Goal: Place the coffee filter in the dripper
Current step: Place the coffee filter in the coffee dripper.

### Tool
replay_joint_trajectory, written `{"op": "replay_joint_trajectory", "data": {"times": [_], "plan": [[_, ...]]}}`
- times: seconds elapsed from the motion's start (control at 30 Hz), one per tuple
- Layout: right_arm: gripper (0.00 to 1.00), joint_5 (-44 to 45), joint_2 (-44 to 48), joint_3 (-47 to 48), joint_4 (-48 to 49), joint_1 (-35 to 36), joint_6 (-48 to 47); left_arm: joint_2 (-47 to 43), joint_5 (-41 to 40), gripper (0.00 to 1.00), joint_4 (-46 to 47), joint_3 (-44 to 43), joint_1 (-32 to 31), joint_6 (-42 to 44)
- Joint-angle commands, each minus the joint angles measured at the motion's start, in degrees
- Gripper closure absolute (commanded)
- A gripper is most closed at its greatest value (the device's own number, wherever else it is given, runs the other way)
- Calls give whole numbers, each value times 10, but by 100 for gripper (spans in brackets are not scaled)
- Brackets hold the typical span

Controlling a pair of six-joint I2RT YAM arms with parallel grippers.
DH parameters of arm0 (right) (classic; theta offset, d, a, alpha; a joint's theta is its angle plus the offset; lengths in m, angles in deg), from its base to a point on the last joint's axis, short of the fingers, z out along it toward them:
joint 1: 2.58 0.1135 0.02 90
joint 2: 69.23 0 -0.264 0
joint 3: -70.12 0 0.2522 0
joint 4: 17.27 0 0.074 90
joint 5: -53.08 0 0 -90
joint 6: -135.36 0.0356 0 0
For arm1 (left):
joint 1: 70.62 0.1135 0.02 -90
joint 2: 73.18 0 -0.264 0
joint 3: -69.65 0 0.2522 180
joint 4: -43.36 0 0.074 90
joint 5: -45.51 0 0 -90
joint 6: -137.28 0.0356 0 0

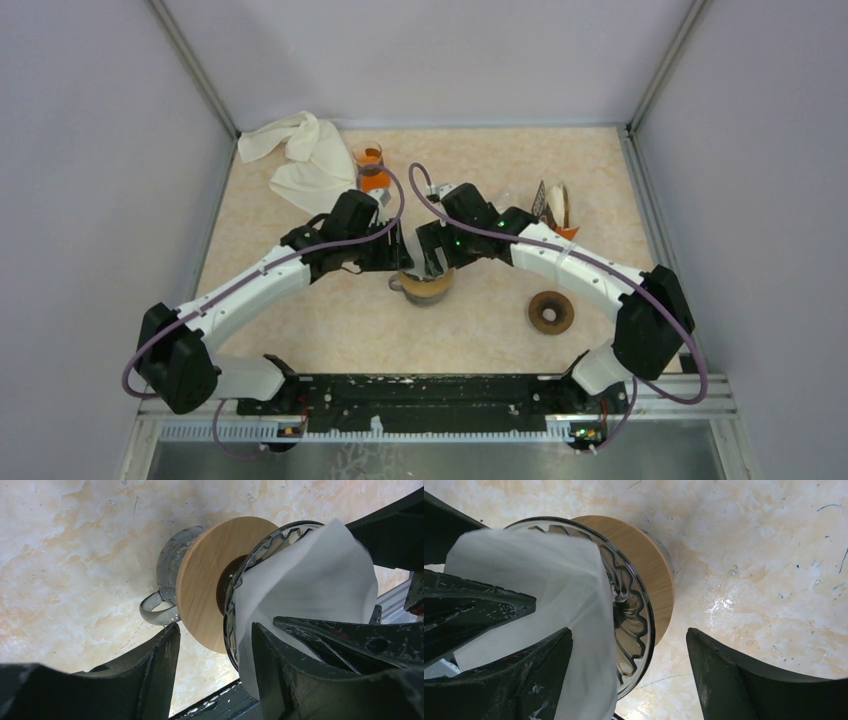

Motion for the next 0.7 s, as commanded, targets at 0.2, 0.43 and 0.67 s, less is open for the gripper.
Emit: {"op": "replay_joint_trajectory", "data": {"times": [0.2, 0.43, 0.67], "plan": [[16, 6, -9, 39, -41, 1, -52, -10, -1, 37, 8, 1, 3, 9], [16, 2, -14, 53, -38, 2, -69, -16, -5, 34, 18, -18, 7, 21], [16, -1, -30, 47, -24, 2, -74, 13, -13, 35, -1, -30, 15, 32]]}}
